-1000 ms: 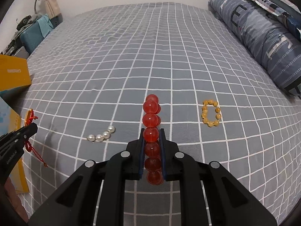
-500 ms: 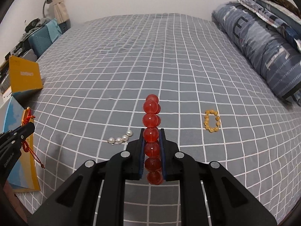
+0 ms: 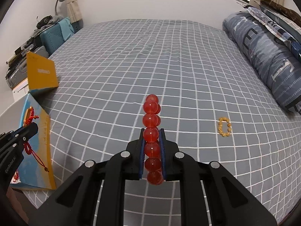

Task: Organize jewelry
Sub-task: 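Carry the red string and red bead bracelets over the open white box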

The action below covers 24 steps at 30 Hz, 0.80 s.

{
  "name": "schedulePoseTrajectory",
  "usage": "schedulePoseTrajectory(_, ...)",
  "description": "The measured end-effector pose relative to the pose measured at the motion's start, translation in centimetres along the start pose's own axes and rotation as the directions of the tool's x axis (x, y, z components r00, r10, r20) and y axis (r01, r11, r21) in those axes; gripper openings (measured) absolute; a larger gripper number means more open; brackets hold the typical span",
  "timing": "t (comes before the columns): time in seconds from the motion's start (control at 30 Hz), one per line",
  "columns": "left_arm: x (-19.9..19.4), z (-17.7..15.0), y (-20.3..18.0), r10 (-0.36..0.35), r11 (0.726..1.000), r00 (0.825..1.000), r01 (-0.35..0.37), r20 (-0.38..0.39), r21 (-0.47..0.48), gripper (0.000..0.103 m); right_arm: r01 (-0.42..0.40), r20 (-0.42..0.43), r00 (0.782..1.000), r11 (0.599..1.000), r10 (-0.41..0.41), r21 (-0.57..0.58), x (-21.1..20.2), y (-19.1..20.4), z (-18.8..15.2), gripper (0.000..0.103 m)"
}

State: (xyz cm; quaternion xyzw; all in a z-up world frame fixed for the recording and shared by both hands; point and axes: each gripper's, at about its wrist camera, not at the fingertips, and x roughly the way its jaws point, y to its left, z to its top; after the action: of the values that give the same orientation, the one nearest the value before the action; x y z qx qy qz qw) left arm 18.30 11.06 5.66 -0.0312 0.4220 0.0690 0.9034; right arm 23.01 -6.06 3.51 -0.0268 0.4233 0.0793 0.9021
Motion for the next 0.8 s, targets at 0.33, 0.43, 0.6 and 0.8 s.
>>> schedulePoseTrajectory(0.33, -3.2, -0.1, 3.9, 0.029, 0.999, 0.999, -0.028, 0.027, -0.044, 0.006, -0.039, 0.010, 0.999, 0.998, 0.039, -0.056, -1.7, 4.7, 0.7, 0.013)
schedulePoseTrajectory(0.43, -3.8, -0.3, 5.3, 0.048, 0.997, 0.999, -0.046, 0.024, -0.058, 0.006, -0.052, 0.013, 0.998, 0.996, 0.053, -0.078, -2.0, 6.5, 0.9, 0.013)
schedulePoseTrajectory(0.6, -4.3, -0.9, 8.1, 0.092, 0.991, 0.996, -0.090, 0.017, -0.099, 0.006, -0.077, 0.013, 0.997, 0.991, 0.079, -0.106, -2.4, 9.4, 1.1, 0.013)
schedulePoseTrajectory(0.8, -4.6, -1.7, 12.2, 0.125, 0.979, 0.992, -0.124, -0.003, -0.161, 0.006, -0.110, 0.008, 0.994, 0.982, 0.113, -0.151, -2.9, 13.7, 1.1, 0.013)
